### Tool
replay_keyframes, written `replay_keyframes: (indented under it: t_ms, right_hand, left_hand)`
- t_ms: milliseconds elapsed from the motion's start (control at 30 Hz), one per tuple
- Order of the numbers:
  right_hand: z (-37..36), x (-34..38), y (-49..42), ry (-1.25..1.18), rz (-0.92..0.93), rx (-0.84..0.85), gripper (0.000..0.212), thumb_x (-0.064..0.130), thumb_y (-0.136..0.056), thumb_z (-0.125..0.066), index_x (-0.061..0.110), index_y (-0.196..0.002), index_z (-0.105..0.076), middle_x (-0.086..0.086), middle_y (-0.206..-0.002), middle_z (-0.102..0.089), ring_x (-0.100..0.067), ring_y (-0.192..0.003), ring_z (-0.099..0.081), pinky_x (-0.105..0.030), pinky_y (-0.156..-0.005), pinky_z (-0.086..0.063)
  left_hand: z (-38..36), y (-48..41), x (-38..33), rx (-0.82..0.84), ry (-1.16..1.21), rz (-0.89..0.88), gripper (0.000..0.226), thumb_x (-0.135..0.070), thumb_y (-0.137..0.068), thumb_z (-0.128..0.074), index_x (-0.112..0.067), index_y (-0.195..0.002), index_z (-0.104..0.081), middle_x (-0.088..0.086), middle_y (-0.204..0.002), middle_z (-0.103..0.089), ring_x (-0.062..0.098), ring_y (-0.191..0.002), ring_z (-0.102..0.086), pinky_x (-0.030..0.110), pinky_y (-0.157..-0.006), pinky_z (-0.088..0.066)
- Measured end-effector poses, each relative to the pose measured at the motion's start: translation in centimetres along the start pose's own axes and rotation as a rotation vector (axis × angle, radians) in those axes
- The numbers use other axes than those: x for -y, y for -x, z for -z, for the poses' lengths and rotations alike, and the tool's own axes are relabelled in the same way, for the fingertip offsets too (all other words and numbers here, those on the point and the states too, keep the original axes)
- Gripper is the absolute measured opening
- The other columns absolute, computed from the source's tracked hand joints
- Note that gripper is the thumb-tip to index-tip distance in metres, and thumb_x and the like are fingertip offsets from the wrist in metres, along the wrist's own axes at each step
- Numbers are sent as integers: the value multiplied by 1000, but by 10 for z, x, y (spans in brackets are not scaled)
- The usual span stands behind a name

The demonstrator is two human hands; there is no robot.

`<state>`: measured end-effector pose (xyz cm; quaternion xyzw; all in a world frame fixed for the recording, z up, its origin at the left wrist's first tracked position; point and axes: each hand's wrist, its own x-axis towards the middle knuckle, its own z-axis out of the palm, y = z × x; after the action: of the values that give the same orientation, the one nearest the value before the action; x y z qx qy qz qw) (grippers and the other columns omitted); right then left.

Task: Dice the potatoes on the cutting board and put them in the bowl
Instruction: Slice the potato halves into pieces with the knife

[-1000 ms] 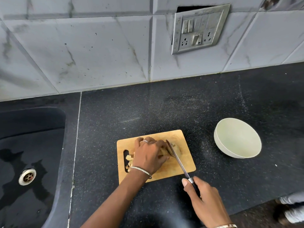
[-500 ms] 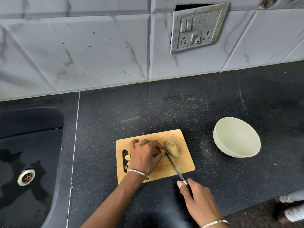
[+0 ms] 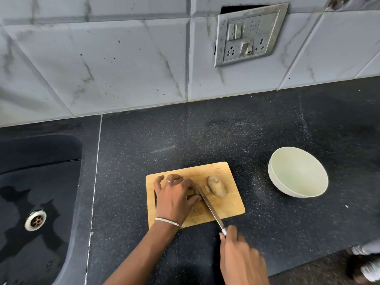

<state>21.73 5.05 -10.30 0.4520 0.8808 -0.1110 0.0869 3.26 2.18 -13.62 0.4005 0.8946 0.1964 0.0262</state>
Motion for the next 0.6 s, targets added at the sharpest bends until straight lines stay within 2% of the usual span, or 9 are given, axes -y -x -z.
replay_keyframes:
  t_ms: [33, 100, 200, 267, 433, 600]
  right_hand:
    - [-3, -1, 0, 1, 2, 40, 35, 33, -64, -85, 12, -78, -62, -1, -55, -58, -25, -34, -56, -29, -29, -37]
    - [-2, -2, 1, 2, 5, 76, 26, 43, -83, -67, 19, -92, -59, 4, -68, -63, -19, -51, -66, -32, -38, -42]
    - [-3, -11, -7, -136, 47, -66, 20, 45, -97, -43, 25, -97, -45, 5, -72, -53, -16, -74, -68, -27, -51, -34]
    - [0, -16, -11, -266, 64, -26, 22, 46, -101, -29, 26, -95, -37, 5, -75, -48, -17, -87, -64, -29, -60, -33]
    - [2, -23, -18, -451, 106, 37, 33, 52, -98, -29, 24, -84, -41, 2, -68, -54, -20, -80, -61, -39, -67, -42]
    - [-9, -22, -24, -471, 116, 89, 60, 68, -86, -9, 27, -89, -53, 5, -88, -69, -14, -83, -64, -37, -73, -50]
  left_hand:
    - [2, 0, 1, 8, 1, 7, 31, -53, -62, -78, -34, -84, -66, -19, -84, -66, 11, -109, -52, 42, -99, -19]
    - [5, 1, 2, 28, 13, 27, 31, -53, -65, -77, -36, -89, -67, -21, -87, -66, 9, -111, -49, 41, -99, -19]
    - [7, 2, 2, 4, 50, 48, 26, -51, -71, -74, -38, -92, -68, -23, -89, -66, 8, -111, -48, 41, -100, -20]
    - [8, 2, 0, 0, 58, 61, 26, -52, -73, -73, -38, -95, -68, -23, -93, -66, 8, -112, -47, 40, -100, -20]
    - [6, -2, -4, 29, 32, 87, 30, -57, -74, -69, -39, -98, -69, -23, -99, -65, 7, -112, -45, 42, -102, -22]
    - [2, -4, -4, 31, 36, 93, 22, -55, -78, -66, -41, -95, -71, -25, -102, -65, 8, -110, -44, 42, -100, -23]
